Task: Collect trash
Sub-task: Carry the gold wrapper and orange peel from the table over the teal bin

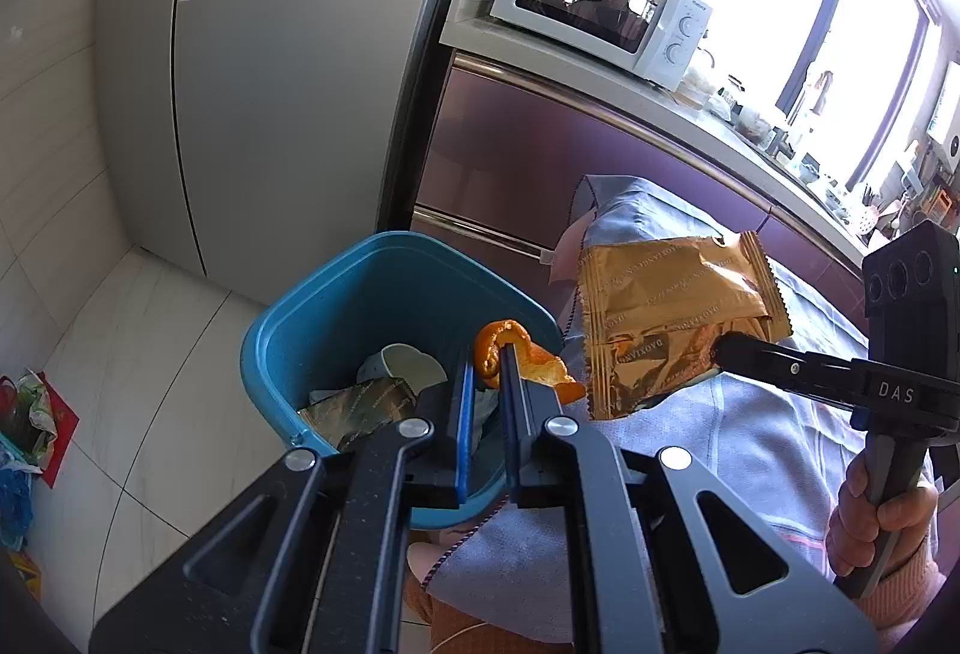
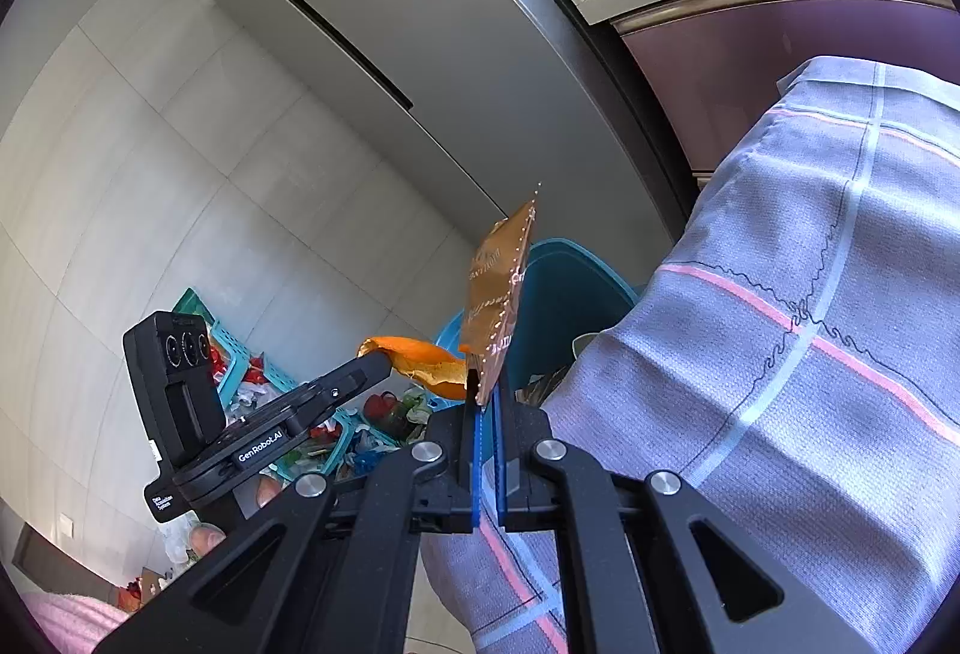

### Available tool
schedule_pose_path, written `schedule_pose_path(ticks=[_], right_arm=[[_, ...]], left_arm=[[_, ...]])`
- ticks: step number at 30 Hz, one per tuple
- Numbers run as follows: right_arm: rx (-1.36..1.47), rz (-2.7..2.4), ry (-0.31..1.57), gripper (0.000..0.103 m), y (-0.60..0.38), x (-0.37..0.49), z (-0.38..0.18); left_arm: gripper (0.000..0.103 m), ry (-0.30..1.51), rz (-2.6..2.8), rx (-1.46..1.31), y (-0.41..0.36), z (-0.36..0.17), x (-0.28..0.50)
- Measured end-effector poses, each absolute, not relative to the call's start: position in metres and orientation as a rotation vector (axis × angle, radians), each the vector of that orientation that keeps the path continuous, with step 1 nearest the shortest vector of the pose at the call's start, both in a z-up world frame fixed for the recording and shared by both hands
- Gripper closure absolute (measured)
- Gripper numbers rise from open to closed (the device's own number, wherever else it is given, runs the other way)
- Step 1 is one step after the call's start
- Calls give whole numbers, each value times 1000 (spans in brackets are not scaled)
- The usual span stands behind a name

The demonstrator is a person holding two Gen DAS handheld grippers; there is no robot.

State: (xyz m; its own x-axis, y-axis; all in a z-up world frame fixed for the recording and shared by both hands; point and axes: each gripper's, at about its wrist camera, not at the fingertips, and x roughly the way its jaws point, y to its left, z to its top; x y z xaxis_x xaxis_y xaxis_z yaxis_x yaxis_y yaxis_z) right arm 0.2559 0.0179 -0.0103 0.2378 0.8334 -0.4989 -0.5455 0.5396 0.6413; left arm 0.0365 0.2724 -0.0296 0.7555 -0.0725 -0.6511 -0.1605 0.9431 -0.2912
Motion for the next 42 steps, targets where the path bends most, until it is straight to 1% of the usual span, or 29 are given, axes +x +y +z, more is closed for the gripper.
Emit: schedule_pose_path(ticks=[42], right_arm=[[325, 963, 994, 101, 63, 262, -23]], left_arm=[[94, 759, 129, -385, 296, -59, 45]])
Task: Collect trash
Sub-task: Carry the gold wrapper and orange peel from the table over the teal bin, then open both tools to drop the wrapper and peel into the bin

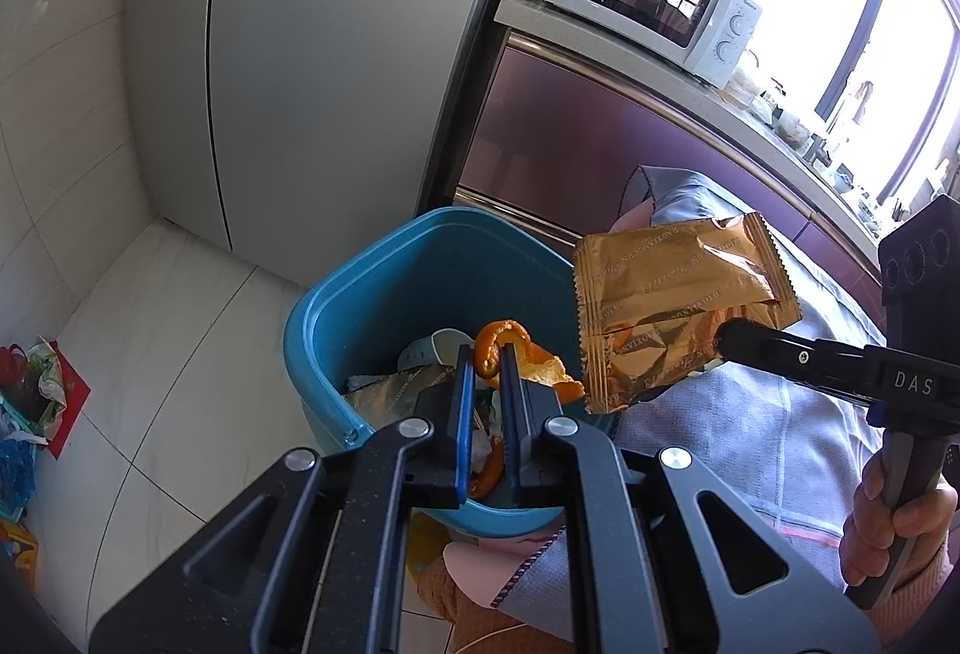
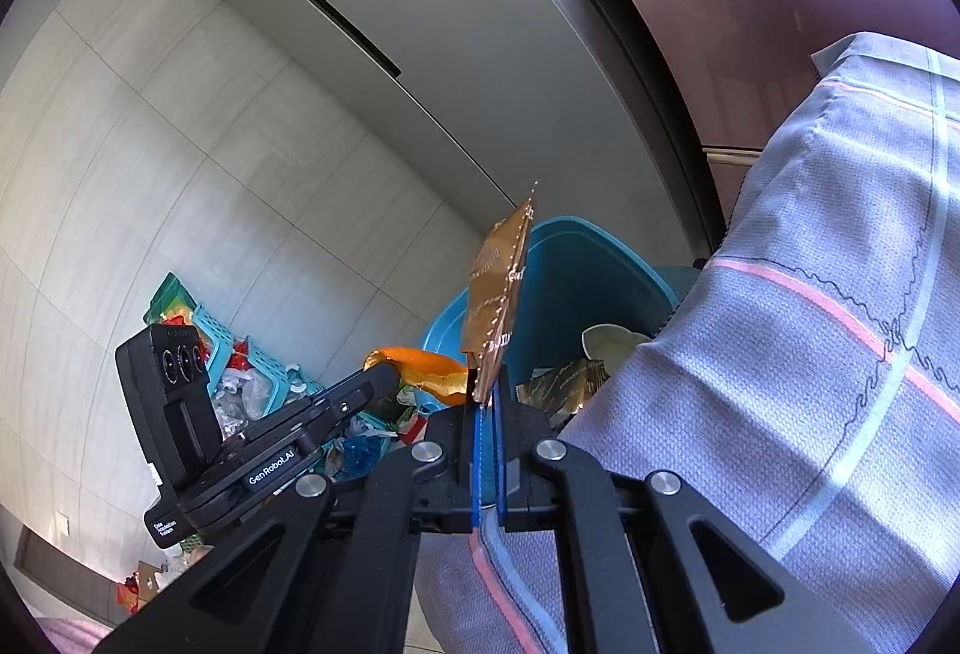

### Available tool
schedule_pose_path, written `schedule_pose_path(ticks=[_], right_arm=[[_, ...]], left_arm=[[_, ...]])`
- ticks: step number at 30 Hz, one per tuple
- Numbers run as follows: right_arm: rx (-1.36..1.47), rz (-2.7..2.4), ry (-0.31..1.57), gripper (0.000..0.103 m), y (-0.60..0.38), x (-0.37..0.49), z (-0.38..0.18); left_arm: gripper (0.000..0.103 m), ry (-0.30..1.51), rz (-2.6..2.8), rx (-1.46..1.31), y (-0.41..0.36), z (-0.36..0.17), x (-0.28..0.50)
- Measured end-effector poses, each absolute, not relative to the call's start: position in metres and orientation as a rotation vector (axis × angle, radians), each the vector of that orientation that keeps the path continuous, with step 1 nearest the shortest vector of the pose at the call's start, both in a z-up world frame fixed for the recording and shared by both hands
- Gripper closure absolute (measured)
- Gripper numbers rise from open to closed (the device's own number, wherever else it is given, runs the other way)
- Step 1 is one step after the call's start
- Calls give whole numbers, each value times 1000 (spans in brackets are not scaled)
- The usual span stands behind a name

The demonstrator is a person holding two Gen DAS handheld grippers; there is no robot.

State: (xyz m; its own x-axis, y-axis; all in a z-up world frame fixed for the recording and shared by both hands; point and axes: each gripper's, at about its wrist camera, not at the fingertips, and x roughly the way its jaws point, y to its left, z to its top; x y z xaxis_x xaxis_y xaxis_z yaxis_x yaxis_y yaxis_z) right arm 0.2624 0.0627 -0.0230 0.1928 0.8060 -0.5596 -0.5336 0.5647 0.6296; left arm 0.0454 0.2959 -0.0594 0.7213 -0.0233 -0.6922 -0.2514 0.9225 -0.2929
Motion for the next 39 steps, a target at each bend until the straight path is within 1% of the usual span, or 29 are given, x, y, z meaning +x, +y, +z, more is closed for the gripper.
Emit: schedule_pose_path(ticks=[39], right_arm=[[305, 959, 1117, 100, 115, 278, -49]], left_arm=[[93, 828, 173, -384, 298, -91, 78]])
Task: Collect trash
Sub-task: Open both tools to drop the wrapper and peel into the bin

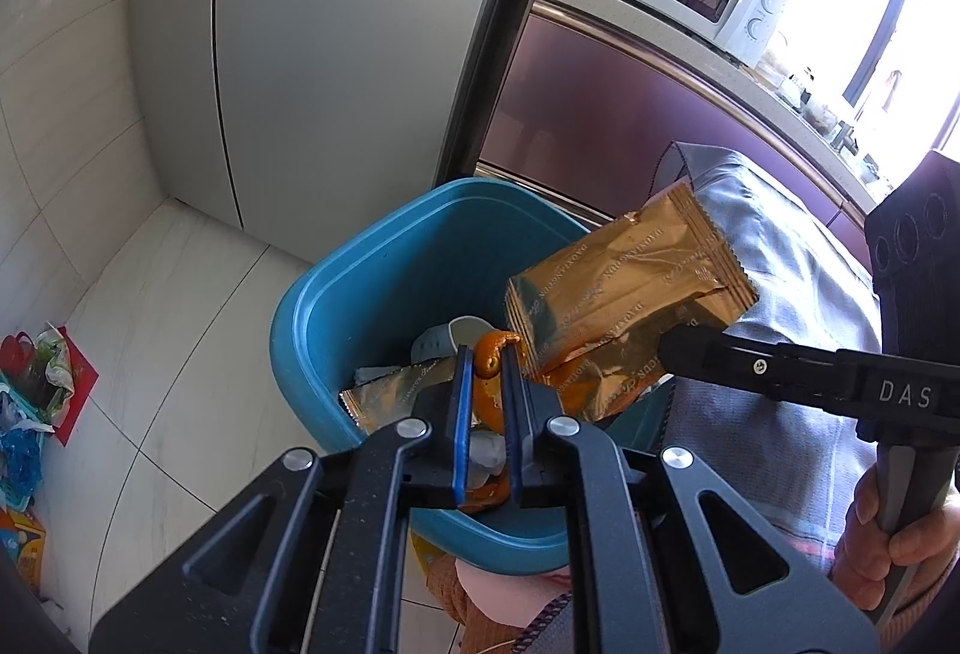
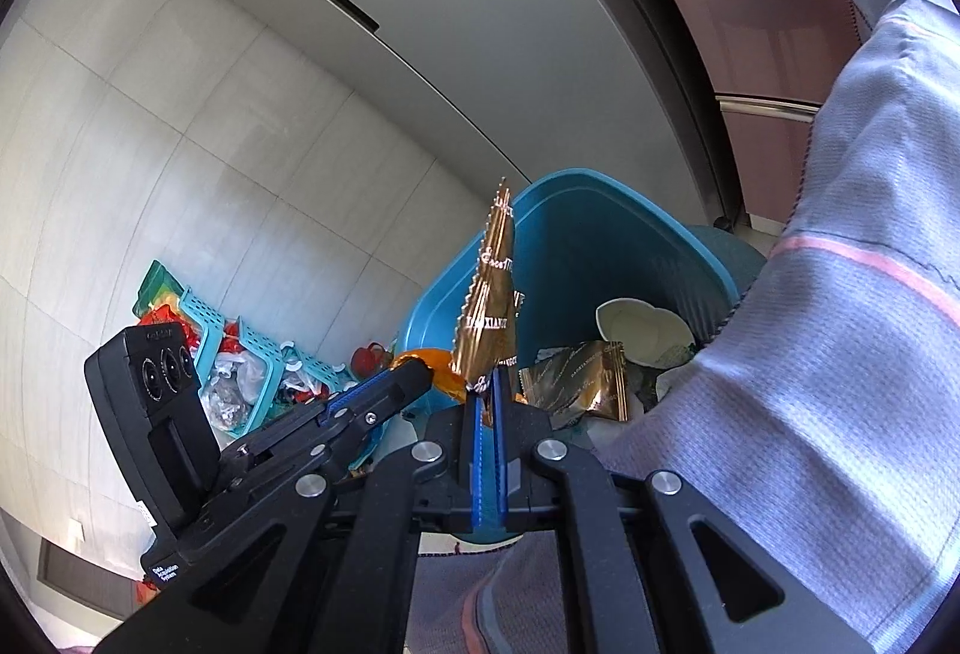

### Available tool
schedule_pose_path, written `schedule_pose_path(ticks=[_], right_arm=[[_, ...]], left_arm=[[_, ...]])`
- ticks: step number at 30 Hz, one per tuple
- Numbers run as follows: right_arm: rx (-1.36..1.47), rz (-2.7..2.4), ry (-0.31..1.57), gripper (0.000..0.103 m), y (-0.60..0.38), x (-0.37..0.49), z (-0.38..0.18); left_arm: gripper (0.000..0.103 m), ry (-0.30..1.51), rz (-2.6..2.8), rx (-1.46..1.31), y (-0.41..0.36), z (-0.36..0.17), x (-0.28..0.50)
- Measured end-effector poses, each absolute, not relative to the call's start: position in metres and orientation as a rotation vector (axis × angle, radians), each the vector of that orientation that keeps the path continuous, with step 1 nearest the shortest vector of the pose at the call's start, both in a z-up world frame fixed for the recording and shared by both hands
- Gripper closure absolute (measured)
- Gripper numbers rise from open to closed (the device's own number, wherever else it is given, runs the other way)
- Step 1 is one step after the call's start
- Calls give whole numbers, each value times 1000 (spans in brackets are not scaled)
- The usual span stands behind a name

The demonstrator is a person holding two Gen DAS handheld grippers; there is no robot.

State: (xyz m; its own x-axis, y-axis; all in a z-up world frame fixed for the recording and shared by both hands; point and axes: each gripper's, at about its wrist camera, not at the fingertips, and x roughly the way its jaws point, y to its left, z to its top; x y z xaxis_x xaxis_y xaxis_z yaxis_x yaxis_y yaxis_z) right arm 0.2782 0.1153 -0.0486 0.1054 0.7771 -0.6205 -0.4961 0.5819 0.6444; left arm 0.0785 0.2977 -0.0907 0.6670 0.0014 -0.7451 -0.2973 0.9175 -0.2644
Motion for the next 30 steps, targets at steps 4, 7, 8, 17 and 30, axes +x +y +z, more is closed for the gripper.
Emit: schedule_pose_path(ticks=[4, 7, 8, 17, 30], right_arm=[[286, 959, 1128, 99, 120, 280, -49], [263, 955, 1136, 99, 123, 280, -50], [257, 952, 1137, 100, 125, 280, -50], [225, 932, 1124, 99, 132, 274, -49], [192, 919, 1086, 81, 136, 271, -44]], left_arm=[[92, 835, 178, -385, 298, -94, 81], [92, 840, 182, -385, 299, -97, 83], [92, 841, 183, -387, 299, -98, 84], [82, 846, 184, -391, 300, -107, 84], [73, 831, 189, -412, 304, -107, 76]])
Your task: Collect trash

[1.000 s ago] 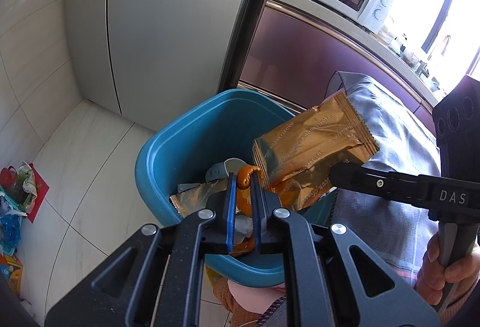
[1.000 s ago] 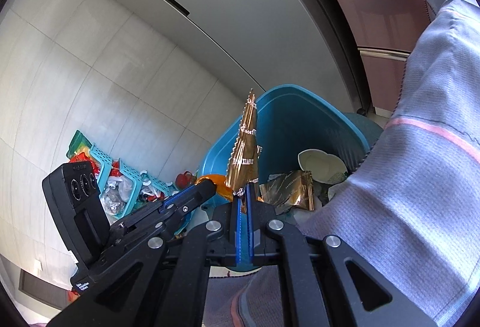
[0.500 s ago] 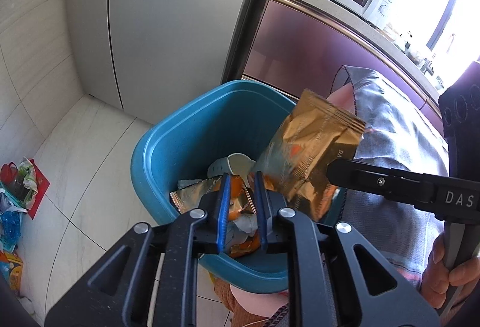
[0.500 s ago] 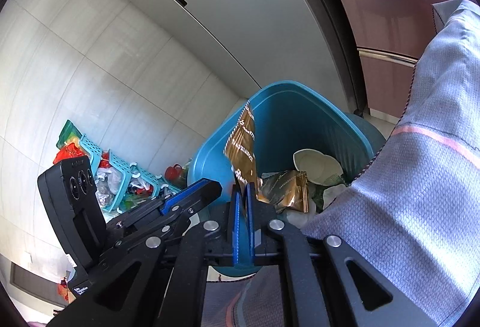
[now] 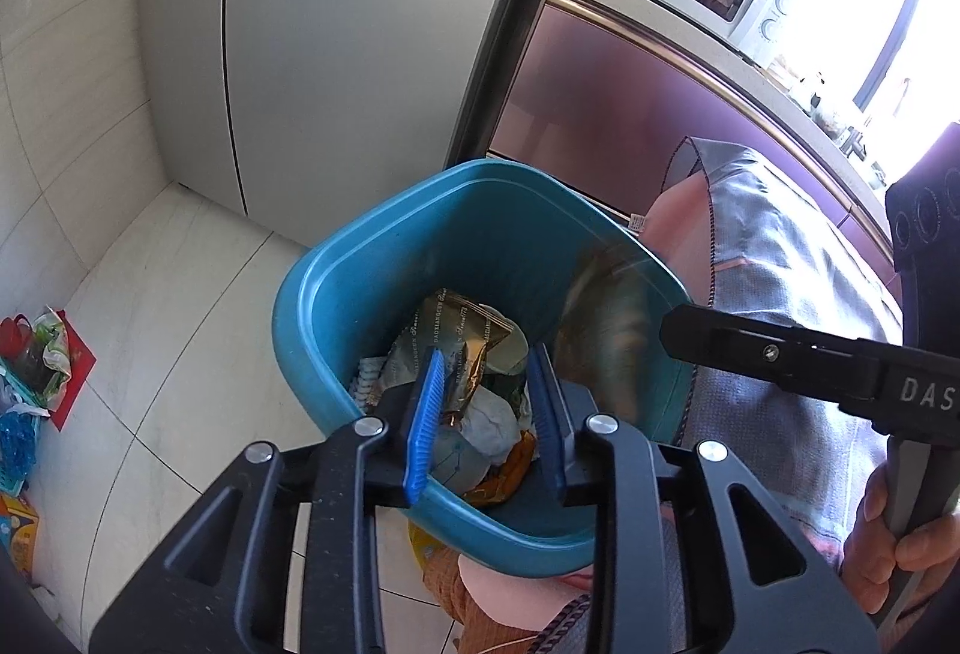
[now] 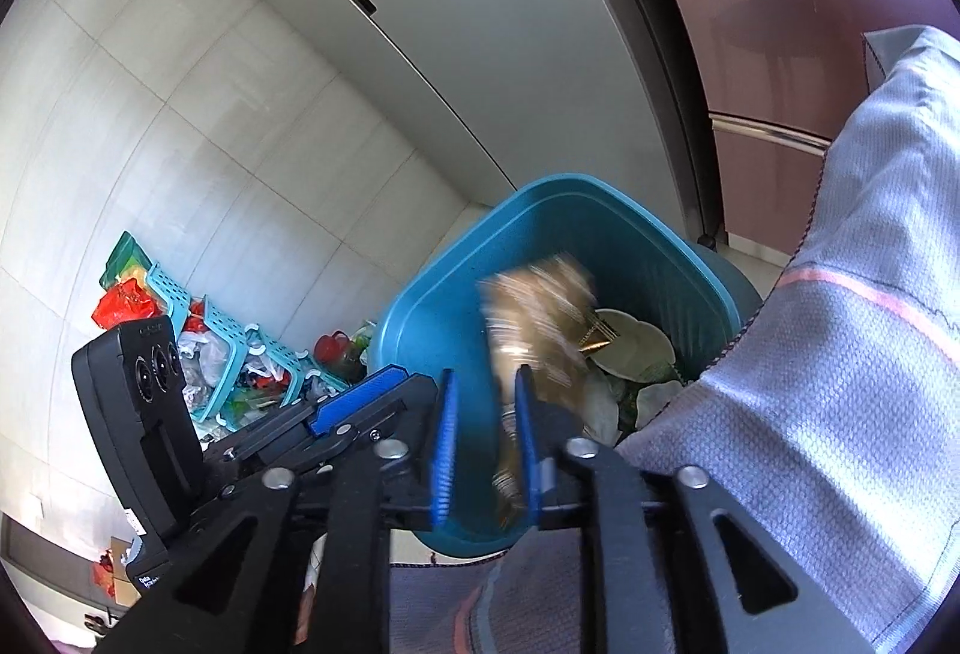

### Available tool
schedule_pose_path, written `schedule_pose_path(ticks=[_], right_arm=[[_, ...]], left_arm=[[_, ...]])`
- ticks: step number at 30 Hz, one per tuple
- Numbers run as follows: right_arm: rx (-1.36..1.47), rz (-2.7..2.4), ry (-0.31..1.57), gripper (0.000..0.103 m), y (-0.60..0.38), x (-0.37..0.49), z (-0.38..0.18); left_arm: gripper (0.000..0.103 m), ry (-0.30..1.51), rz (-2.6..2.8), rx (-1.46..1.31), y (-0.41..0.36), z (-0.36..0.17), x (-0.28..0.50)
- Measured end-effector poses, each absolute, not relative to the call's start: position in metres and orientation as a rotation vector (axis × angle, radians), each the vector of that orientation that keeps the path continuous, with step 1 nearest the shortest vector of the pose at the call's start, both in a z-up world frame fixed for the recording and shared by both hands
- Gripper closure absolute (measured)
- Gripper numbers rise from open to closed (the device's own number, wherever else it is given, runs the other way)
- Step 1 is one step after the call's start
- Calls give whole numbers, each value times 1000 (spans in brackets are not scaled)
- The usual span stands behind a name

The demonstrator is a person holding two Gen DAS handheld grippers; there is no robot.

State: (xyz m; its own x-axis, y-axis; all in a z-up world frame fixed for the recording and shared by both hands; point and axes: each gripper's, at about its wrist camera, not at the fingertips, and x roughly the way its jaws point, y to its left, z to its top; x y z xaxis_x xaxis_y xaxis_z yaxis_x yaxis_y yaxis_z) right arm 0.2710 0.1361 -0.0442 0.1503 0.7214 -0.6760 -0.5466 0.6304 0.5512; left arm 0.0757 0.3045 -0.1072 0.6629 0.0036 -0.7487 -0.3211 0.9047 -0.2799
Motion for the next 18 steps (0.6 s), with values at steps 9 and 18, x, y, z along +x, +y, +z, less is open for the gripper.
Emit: schedule_pose_path(ticks=[9, 18], right_arm=[[184, 919, 1039, 67, 131, 265, -36], [150, 920, 944, 54, 107, 249, -21]], left_arm=[[63, 793, 180, -408, 302, -96, 65], [32, 717, 176, -345, 289, -72, 42]])
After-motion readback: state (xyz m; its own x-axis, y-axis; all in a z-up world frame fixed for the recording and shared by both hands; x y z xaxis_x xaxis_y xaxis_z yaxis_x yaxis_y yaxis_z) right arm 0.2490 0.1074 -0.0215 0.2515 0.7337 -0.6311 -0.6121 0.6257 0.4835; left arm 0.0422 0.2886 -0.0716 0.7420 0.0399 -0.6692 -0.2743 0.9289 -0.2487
